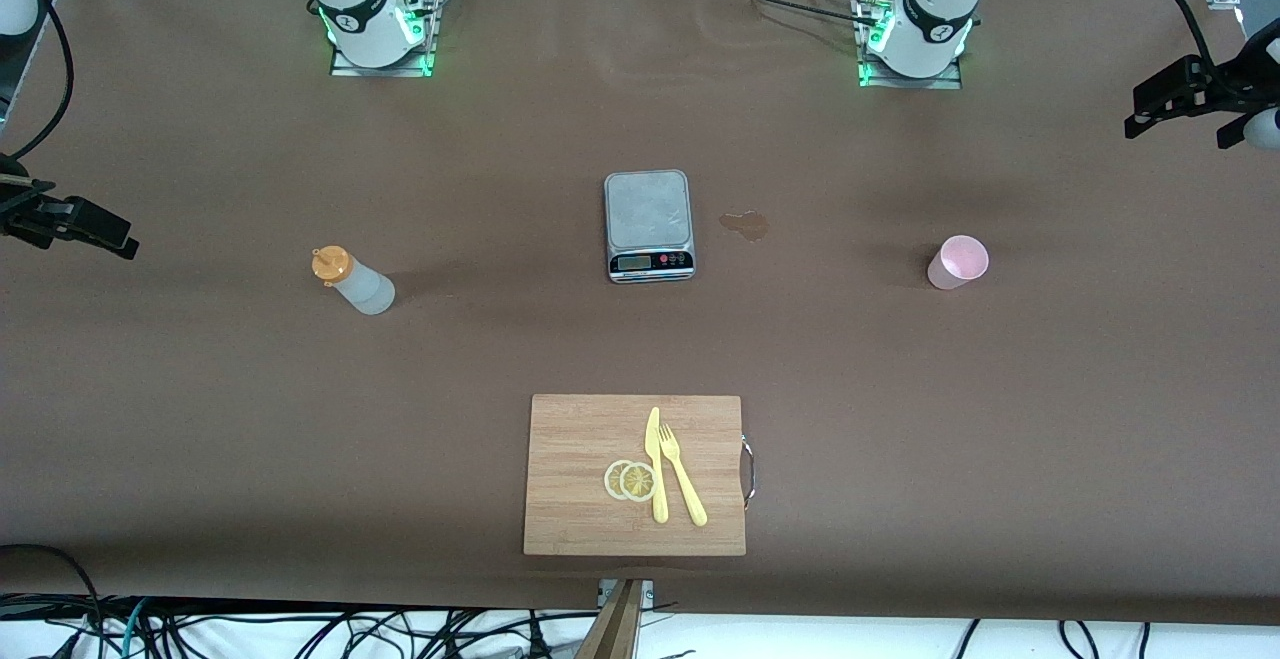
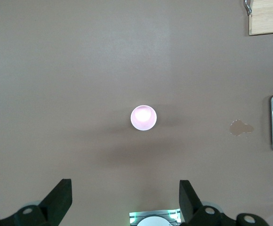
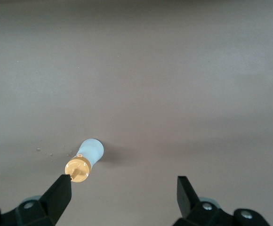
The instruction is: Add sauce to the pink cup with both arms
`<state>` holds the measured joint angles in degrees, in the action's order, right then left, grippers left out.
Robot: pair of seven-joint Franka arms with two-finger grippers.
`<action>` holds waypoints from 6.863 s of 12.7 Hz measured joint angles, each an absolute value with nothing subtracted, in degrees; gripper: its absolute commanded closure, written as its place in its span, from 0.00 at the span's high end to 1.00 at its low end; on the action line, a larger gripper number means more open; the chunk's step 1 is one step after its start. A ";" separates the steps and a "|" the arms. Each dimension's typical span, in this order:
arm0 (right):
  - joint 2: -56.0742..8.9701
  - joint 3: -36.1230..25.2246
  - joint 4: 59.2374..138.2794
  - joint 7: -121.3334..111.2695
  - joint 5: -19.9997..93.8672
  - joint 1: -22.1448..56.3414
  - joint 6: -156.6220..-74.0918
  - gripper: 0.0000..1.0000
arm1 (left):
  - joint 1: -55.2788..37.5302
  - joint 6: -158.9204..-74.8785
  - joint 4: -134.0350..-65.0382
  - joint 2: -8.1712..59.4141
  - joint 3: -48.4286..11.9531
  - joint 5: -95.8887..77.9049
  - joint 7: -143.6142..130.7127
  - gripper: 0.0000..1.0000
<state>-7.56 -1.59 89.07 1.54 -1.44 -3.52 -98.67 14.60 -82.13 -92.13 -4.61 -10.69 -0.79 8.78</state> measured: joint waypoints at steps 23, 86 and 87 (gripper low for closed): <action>-7.57 -1.59 89.07 1.54 -1.44 -3.53 -98.73 0.99 | 14.86 -82.13 -91.35 -2.86 -10.63 -0.80 8.78 1.00; -12.35 -1.74 89.22 -5.65 -1.42 -3.93 -99.18 0.99 | 4.91 -134.75 -134.80 9.72 -0.35 -4.73 8.41 0.00; -12.40 -1.74 89.22 -7.13 -1.43 -3.93 -99.18 0.99 | 4.92 -132.34 -133.88 8.40 -1.54 -4.73 8.36 0.00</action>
<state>-12.40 -1.74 89.22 -7.13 -1.43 -3.93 -99.18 4.92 -132.34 -133.88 8.40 -1.54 -4.73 8.36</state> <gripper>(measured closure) 0.004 0.956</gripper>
